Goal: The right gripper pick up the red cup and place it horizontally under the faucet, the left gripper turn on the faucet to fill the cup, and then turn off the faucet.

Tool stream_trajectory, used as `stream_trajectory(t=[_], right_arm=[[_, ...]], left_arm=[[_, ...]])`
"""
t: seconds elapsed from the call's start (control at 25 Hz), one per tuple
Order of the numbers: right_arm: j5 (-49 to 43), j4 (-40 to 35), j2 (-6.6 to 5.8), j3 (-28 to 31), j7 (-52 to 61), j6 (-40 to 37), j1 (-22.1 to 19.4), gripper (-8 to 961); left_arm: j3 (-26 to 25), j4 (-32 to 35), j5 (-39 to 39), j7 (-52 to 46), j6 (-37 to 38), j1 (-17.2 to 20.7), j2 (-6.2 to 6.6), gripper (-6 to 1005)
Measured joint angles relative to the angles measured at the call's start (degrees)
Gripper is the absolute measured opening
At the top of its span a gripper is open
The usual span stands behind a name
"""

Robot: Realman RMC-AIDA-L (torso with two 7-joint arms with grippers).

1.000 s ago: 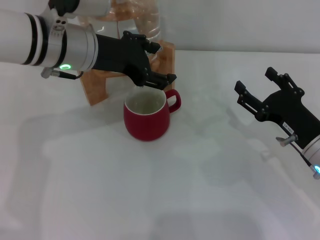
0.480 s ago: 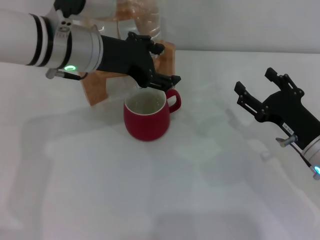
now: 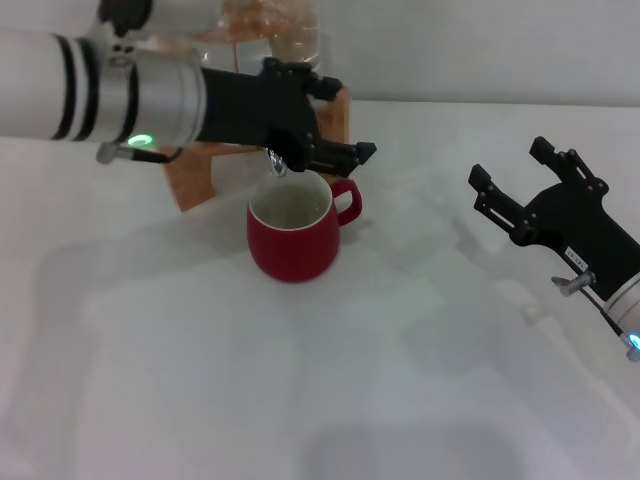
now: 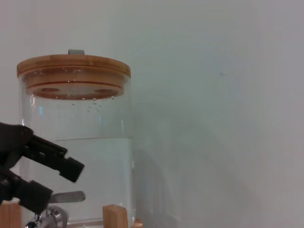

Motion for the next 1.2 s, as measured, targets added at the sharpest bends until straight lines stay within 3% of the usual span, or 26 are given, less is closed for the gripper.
stream_trajectory(t=[0.2, 0.44, 0.64, 0.68, 0.72, 1.0, 1.2], right_arm=[[0.0, 0.0, -0.06, 0.2, 0.0, 0.0, -0.4, 859], [0.0, 0.0, -0.1, 0.3, -0.1, 0.0, -0.8, 859], [0.0, 0.0, -0.09, -0.1, -0.1, 0.0, -0.9, 859], [-0.1, 0.0, -0.08, -0.1, -0.1, 0.0, -1.0, 859], [-0.1, 0.0, -0.09, -0.1, 0.0, 0.0, -1.1, 859], [-0.5, -0.1, -0.08, -1.0, -0.1, 0.0, -1.4, 859], [-0.7, -0.2, -0.09, -2.6, -0.6, -0.5, -1.4, 859]], left_arm=[[3.8, 4.3, -6.7, 2.0, 4.3, 6.5, -0.07, 871], [11.5, 9.9, -16.0, 6.5, 12.9, 17.5, -0.07, 871], [17.3, 11.4, -29.4, 17.2, 19.4, 26.8, -0.09, 870], [17.3, 11.4, -29.4, 17.2, 19.4, 26.8, -0.09, 870], [19.0, 11.5, -34.5, 21.7, 20.9, 29.9, -0.09, 870], [25.9, 10.0, -49.3, 39.3, 27.8, 38.0, -0.13, 870], [29.5, 6.2, -63.6, 52.9, 29.6, 40.8, -0.17, 870]])
